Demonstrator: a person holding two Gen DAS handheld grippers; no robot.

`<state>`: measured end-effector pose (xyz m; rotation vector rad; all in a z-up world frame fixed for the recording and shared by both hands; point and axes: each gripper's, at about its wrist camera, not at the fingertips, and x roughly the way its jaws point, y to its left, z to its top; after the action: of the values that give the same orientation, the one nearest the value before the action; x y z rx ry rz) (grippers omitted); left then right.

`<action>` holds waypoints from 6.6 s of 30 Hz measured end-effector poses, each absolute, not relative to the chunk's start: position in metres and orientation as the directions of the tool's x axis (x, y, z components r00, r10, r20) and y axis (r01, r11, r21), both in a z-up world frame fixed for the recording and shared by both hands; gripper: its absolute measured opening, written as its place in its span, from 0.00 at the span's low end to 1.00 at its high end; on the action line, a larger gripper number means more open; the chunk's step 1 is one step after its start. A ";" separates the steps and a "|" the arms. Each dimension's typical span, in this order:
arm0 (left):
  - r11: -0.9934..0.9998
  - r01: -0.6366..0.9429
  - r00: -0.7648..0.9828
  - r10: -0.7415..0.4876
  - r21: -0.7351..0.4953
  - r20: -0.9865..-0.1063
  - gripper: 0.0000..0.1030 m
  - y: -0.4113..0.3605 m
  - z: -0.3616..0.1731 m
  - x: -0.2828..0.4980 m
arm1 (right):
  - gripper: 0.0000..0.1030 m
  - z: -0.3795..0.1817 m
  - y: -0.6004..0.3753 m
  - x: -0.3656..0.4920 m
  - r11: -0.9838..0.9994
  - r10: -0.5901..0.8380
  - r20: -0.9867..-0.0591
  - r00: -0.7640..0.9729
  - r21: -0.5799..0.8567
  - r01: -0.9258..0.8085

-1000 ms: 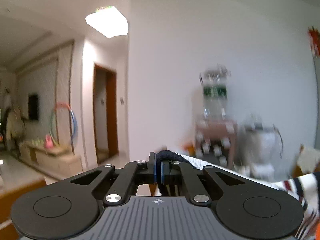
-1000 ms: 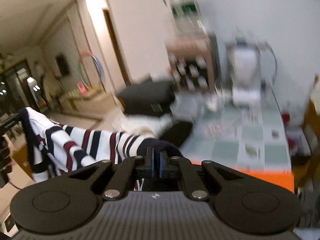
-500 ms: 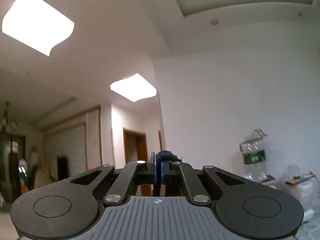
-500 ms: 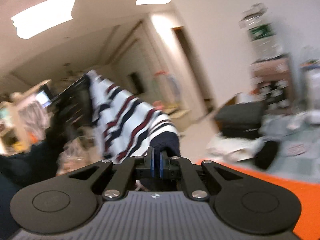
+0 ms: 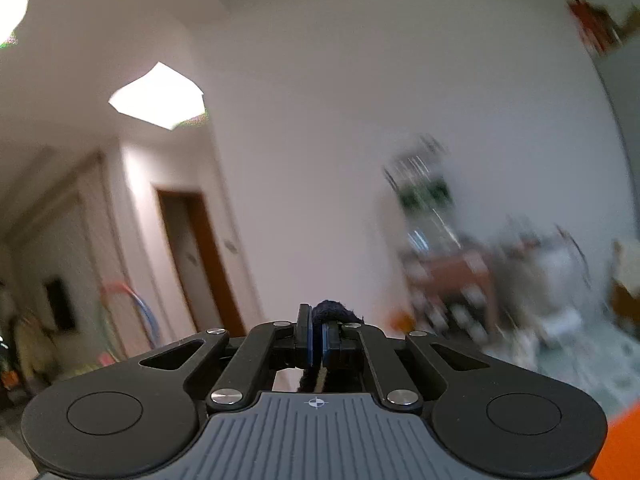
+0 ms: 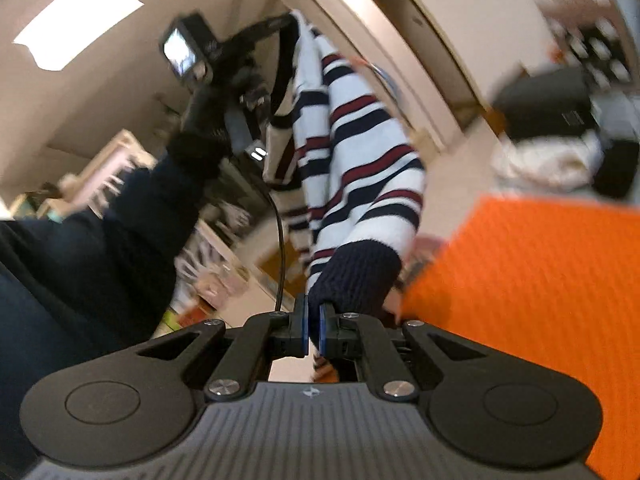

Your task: Fold clothes

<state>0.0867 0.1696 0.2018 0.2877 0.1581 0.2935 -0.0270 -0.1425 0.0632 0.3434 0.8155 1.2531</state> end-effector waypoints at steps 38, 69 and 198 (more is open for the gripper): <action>0.989 0.148 0.826 -0.108 0.028 -0.553 0.79 0.129 0.014 0.031 | 0.25 -0.063 -0.179 -0.011 0.769 0.614 -0.727 0.307 0.464 -0.439; 0.872 -0.489 0.609 0.368 0.033 -0.703 0.81 0.174 -0.051 -0.242 | 0.32 -0.131 0.071 -0.031 0.291 0.490 -0.865 0.105 0.049 -0.955; 0.988 0.084 0.717 0.031 0.131 -0.696 0.72 0.046 -0.090 -0.180 | 0.06 -0.080 -0.084 -0.118 -0.018 0.534 -0.736 0.416 -0.502 -0.865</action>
<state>-0.1797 0.0464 -0.0904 0.1572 0.7713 -0.0295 -0.1180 -0.0837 -0.0797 -1.1113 0.3752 1.1536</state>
